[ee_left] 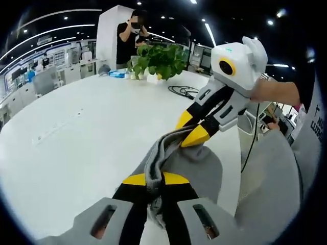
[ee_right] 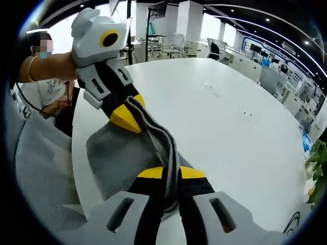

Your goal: Fold the towel on the table until its edges align and the towel forms a compact rectangular stack.

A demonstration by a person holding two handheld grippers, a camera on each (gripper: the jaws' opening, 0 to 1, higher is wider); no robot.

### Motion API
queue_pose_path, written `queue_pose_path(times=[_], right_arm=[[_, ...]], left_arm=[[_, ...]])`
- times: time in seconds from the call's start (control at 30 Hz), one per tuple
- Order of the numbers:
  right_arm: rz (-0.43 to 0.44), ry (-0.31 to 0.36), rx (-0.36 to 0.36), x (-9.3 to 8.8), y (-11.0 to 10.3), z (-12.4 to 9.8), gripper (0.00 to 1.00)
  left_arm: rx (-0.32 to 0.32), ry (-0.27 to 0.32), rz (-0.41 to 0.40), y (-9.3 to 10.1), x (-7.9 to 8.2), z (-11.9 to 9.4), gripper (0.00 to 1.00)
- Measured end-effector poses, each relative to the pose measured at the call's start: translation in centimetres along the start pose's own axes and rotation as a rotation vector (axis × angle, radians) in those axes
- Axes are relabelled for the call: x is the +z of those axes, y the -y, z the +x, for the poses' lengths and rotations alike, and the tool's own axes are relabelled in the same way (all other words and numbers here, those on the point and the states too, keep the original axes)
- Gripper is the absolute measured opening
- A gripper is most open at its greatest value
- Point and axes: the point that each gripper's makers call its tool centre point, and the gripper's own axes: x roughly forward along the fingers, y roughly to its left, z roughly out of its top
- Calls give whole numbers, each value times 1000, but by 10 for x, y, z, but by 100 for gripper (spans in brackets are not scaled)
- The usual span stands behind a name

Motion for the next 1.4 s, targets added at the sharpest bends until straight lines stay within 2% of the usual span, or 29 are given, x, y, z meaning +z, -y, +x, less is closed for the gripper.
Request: queue_pose_path(times=[0.27, 0.53, 0.8, 0.9, 0.97, 1.0, 1.23, 1.33, 1.4], right_arm=[[20, -45, 19, -16, 5, 23, 8], [69, -54, 27, -24, 11, 35, 9], [113, -62, 30, -27, 15, 39, 11], [131, -62, 30, -27, 17, 38, 12], [156, -56, 25, -29, 20, 37, 13], [167, -54, 20, -30, 22, 36, 14], [271, -33, -3, -35, 32, 23, 15], [280, -38, -27, -40, 37, 19, 12], [303, -27, -33, -40, 40, 14, 12]], left_arm=[[17, -45, -30, -6, -16, 20, 9], [20, -90, -53, -13, -31, 36, 10], [12, -108, -127, -19, -42, 45, 12], [2, -95, -191, -23, -46, 49, 14], [0, -85, -226, -18, -40, 46, 15], [5, -82, -231, -23, -41, 44, 16], [68, -45, -222, -27, -35, 35, 25], [131, -66, -159, -43, -42, 31, 26], [152, -58, -153, -43, -39, 27, 26]])
